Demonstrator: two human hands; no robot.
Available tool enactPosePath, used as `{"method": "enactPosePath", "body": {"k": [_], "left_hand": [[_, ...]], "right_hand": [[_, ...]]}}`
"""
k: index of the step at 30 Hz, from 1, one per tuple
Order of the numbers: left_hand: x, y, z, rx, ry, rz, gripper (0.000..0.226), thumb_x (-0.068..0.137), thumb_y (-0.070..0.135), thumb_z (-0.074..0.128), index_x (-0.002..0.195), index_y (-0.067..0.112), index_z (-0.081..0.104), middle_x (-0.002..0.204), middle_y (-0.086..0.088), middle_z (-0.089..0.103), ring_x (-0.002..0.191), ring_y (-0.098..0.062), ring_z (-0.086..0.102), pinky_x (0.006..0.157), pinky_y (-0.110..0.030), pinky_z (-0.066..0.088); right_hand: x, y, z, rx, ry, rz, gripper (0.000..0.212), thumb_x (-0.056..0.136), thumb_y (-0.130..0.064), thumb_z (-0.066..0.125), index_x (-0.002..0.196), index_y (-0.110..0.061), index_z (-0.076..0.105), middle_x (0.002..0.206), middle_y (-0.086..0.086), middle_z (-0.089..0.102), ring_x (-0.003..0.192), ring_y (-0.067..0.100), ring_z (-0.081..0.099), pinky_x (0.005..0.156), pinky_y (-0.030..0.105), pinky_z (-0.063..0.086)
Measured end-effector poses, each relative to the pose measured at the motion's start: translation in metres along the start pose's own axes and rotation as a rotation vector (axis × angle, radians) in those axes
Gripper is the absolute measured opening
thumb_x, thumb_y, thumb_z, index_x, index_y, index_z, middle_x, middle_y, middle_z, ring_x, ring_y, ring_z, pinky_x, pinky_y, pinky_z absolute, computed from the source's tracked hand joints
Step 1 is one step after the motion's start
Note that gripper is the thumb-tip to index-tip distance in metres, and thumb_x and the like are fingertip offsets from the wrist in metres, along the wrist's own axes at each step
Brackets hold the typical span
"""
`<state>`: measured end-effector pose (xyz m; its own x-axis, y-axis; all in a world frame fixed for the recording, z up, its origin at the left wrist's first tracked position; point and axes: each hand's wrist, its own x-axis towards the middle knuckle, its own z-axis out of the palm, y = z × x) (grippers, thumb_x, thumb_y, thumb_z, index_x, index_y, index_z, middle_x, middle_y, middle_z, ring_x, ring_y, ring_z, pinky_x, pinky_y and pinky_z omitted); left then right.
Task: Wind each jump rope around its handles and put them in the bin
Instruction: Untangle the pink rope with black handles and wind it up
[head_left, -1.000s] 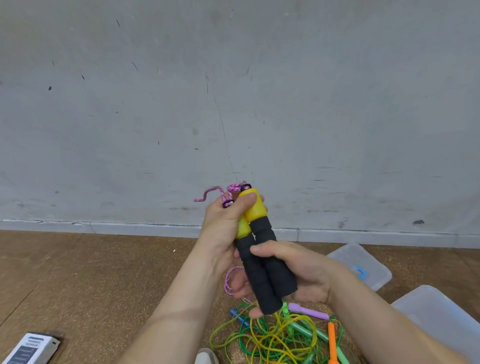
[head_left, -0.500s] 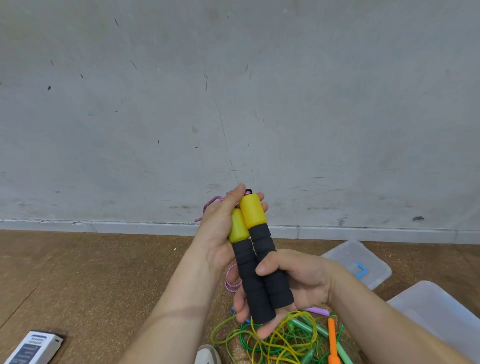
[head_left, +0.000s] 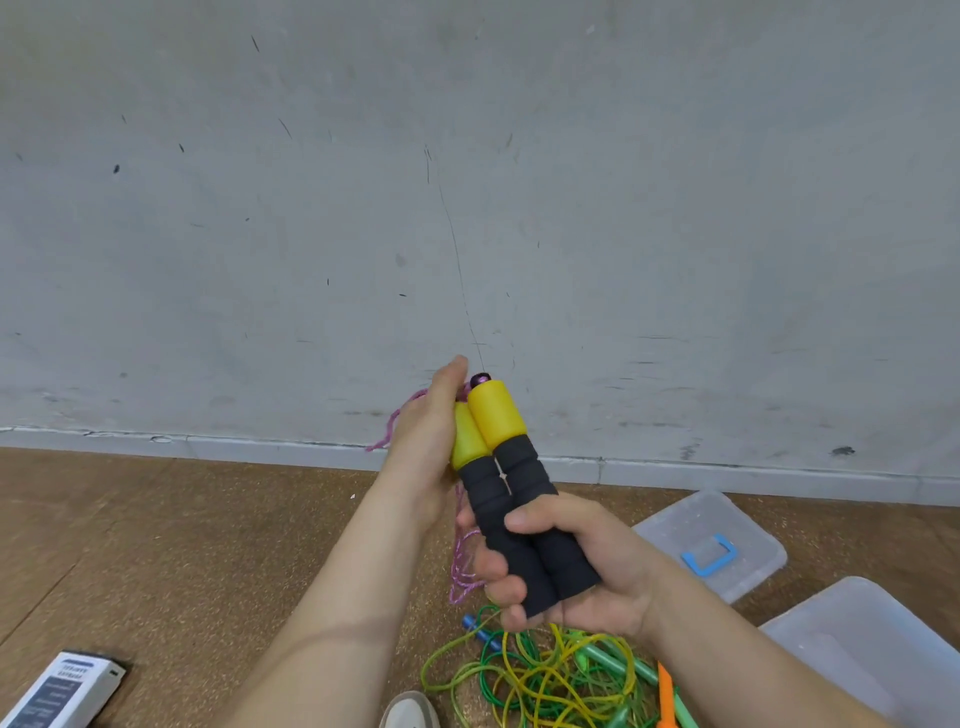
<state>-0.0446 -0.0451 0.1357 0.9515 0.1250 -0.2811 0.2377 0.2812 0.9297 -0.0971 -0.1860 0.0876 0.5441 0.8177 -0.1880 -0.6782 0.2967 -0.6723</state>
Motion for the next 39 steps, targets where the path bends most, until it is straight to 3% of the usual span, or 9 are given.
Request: {"method": "enactPosePath", "body": {"k": [6, 9, 11, 14, 18, 23, 27, 35, 39], "left_hand": [[0.009, 0.007, -0.030, 0.700, 0.388, 0.469, 0.055, 0.093, 0.049, 0.045, 0.057, 0.013, 0.066, 0.050, 0.004, 0.060, 0.061, -0.020, 0.060, 0.060, -0.030, 0.042], [-0.001, 0.013, -0.014, 0.414, 0.027, 0.521, 0.027, 0.098, 0.031, 0.049, 0.080, 0.023, 0.067, 0.073, 0.011, 0.067, 0.076, -0.004, 0.064, 0.072, -0.024, 0.047], [-0.016, 0.009, 0.007, 0.229, -0.182, 0.290, 0.040, 0.100, 0.040, 0.040, 0.066, 0.026, 0.058, 0.054, 0.007, 0.057, 0.054, -0.007, 0.054, 0.058, -0.021, 0.044], [-0.022, 0.000, 0.027, 0.180, -0.135, 0.179, 0.052, 0.097, 0.026, 0.046, 0.046, 0.024, 0.042, 0.047, 0.003, 0.032, 0.045, -0.010, 0.032, 0.051, -0.027, 0.028], [-0.004, -0.008, 0.027, 0.514, -0.148, 0.383, 0.033, 0.098, 0.016, 0.042, 0.065, 0.016, 0.042, 0.051, 0.003, 0.040, 0.050, -0.011, 0.035, 0.048, -0.024, 0.032], [0.005, -0.023, 0.020, 1.307, -0.174, 0.654, 0.027, 0.102, 0.031, 0.034, 0.095, 0.015, 0.056, 0.091, -0.010, 0.066, 0.088, -0.033, 0.058, 0.069, -0.039, 0.042], [-0.008, -0.030, 0.028, 1.628, -0.203, 0.864, 0.024, 0.100, 0.031, 0.038, 0.100, 0.015, 0.056, 0.093, -0.012, 0.065, 0.090, -0.035, 0.058, 0.062, -0.035, 0.033], [-0.012, -0.024, 0.015, 1.576, -0.320, 0.908, 0.026, 0.094, 0.036, 0.050, 0.090, 0.019, 0.069, 0.077, -0.004, 0.067, 0.077, -0.024, 0.057, 0.061, -0.033, 0.036], [-0.014, -0.024, 0.012, 1.387, -0.340, 0.767, 0.012, 0.087, 0.027, 0.058, 0.089, 0.026, 0.069, 0.076, 0.004, 0.067, 0.079, -0.019, 0.060, 0.068, -0.031, 0.045]], "right_hand": [[-0.009, -0.022, 0.004, 0.183, -0.093, -0.144, 0.040, 0.076, -0.017, 0.067, 0.113, -0.006, 0.057, 0.076, 0.009, 0.051, 0.058, 0.017, 0.048, 0.056, 0.030, 0.045], [-0.010, -0.023, 0.009, 0.198, -0.223, -0.146, 0.037, 0.081, -0.020, 0.062, 0.115, -0.006, 0.057, 0.078, 0.008, 0.052, 0.059, 0.016, 0.051, 0.058, 0.029, 0.045], [-0.009, -0.021, 0.013, 0.201, -0.294, -0.152, 0.037, 0.084, -0.021, 0.058, 0.117, -0.006, 0.055, 0.079, 0.008, 0.053, 0.061, 0.016, 0.052, 0.060, 0.028, 0.045], [-0.009, -0.022, 0.017, 0.184, -0.273, -0.180, 0.038, 0.082, -0.022, 0.060, 0.116, -0.005, 0.056, 0.078, 0.008, 0.053, 0.060, 0.016, 0.052, 0.058, 0.028, 0.046], [-0.015, -0.031, 0.014, 0.124, 0.012, -0.230, 0.032, 0.073, -0.015, 0.064, 0.104, -0.006, 0.059, 0.072, 0.009, 0.051, 0.054, 0.017, 0.048, 0.053, 0.027, 0.043], [-0.018, -0.043, -0.007, -0.363, 0.765, -0.256, 0.011, 0.082, -0.001, 0.051, 0.090, -0.006, 0.054, 0.059, 0.009, 0.047, 0.045, 0.019, 0.041, 0.047, 0.025, 0.035], [-0.023, -0.044, -0.033, -1.326, 1.164, -0.118, 0.010, 0.078, -0.017, 0.058, 0.081, -0.015, 0.049, 0.067, 0.002, 0.053, 0.060, 0.024, 0.050, 0.050, 0.029, 0.033], [-0.032, -0.032, -0.047, -1.876, 1.111, 0.187, 0.019, 0.084, -0.026, 0.053, 0.101, -0.019, 0.050, 0.085, 0.002, 0.055, 0.074, 0.025, 0.053, 0.061, 0.030, 0.041], [-0.032, -0.030, -0.047, -1.764, 0.997, 0.255, 0.016, 0.080, -0.023, 0.057, 0.094, -0.018, 0.053, 0.077, 0.002, 0.054, 0.067, 0.023, 0.054, 0.057, 0.029, 0.042]]}}
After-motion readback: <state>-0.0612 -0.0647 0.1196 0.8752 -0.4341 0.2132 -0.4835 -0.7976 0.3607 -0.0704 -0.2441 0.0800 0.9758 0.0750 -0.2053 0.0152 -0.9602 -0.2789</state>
